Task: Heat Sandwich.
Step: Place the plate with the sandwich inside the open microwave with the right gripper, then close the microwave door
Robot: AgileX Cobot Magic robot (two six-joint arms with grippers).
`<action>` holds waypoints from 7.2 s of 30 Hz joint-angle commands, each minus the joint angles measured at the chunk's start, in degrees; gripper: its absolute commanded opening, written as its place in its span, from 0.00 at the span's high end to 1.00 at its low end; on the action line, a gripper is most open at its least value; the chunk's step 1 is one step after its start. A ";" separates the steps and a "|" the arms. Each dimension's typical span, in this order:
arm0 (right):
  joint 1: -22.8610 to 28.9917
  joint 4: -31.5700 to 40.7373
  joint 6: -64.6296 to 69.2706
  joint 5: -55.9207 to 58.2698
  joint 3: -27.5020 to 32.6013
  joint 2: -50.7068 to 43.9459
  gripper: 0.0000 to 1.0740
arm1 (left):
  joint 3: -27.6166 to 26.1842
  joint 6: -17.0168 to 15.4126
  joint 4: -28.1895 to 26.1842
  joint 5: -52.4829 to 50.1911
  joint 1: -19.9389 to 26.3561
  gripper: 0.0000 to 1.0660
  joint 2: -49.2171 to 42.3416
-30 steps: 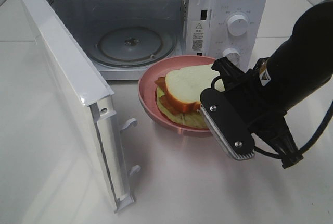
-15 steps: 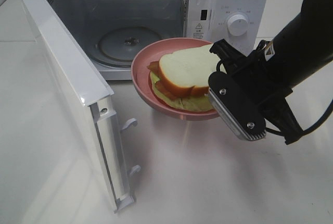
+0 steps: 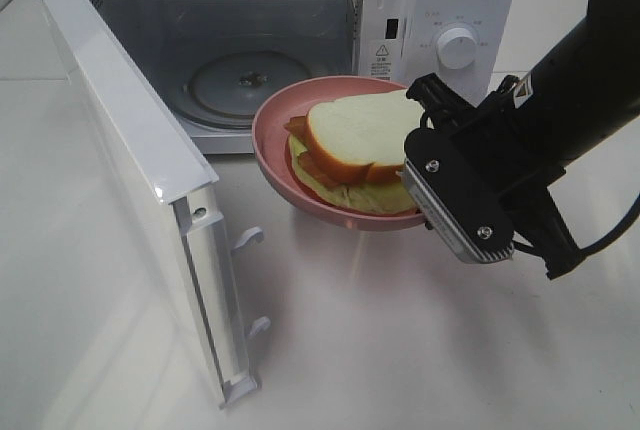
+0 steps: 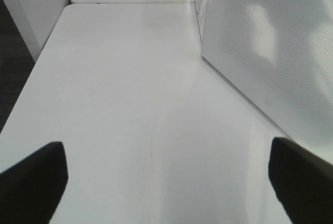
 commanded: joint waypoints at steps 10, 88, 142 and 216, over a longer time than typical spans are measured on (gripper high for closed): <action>2.69 1.49 -1.09 -0.69 -5.50 3.21 1.00 | 0.11 -0.11 0.23 -0.46 0.06 0.03 -1.55; 3.84 -4.76 13.87 9.74 -47.56 35.81 1.00 | 0.11 -0.11 0.23 -0.46 0.06 0.03 -1.55; 2.29 -10.08 33.06 9.00 -63.31 46.75 0.31 | 0.11 -0.11 0.23 -0.46 0.06 0.03 -1.55; 2.46 -8.82 67.15 -3.04 -1.32 -4.81 0.29 | 0.11 -0.11 0.23 -0.46 0.06 0.03 -1.55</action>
